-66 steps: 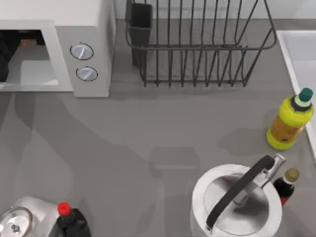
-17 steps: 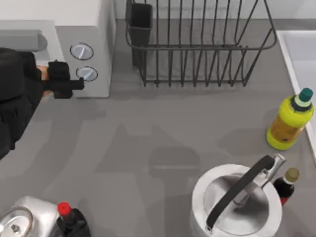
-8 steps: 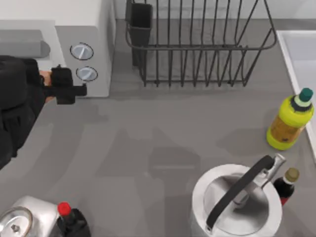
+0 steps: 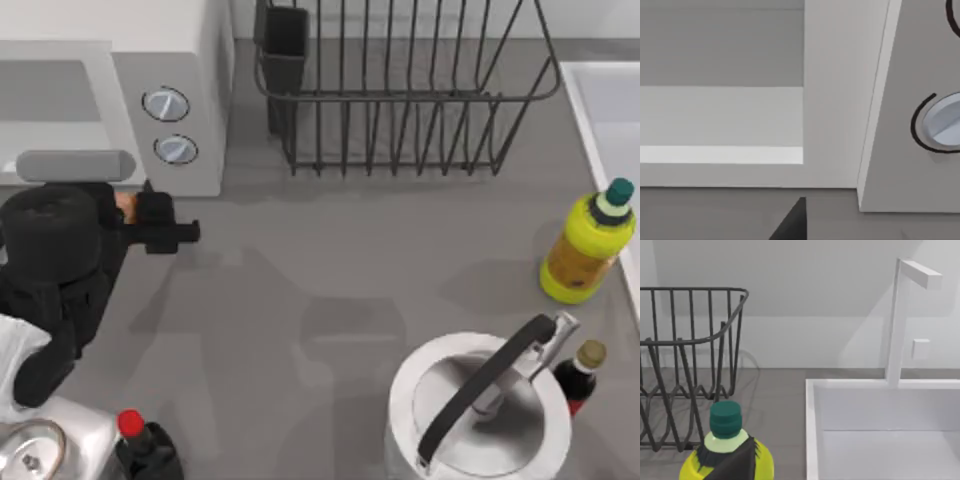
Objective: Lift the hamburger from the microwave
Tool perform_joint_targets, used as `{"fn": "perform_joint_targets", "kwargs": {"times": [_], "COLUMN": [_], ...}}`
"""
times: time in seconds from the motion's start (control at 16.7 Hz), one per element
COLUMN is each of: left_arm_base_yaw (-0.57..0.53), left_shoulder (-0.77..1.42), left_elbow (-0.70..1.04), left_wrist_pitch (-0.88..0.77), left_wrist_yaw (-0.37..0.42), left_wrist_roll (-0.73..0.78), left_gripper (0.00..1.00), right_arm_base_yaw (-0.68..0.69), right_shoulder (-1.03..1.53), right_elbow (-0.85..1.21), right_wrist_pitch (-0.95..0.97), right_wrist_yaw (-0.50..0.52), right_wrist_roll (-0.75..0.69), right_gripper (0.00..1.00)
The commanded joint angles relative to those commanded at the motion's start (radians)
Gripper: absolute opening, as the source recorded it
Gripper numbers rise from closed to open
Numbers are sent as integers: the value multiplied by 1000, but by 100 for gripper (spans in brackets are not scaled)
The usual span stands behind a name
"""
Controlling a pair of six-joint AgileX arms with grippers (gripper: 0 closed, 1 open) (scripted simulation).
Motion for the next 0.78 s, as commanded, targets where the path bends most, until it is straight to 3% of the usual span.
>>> {"fn": "perform_joint_targets", "kwargs": {"times": [0.3,0.66,0.78], "left_arm_base_yaw": [1,1,1], "left_shoulder": [210,253,253], "left_elbow": [-78,-95,-95], "left_wrist_pitch": [290,338,338], "left_wrist_yaw": [7,9,9], "left_wrist_roll": [1,2,2], "left_gripper": [0,0,15], "right_arm_base_yaw": [0,0,0], "right_shoulder": [0,0,0], "right_elbow": [0,0,0], "right_wrist_pitch": [0,0,0], "right_wrist_yaw": [0,0,0], "right_wrist_roll": [0,0,0], "right_gripper": [100,100,100]}}
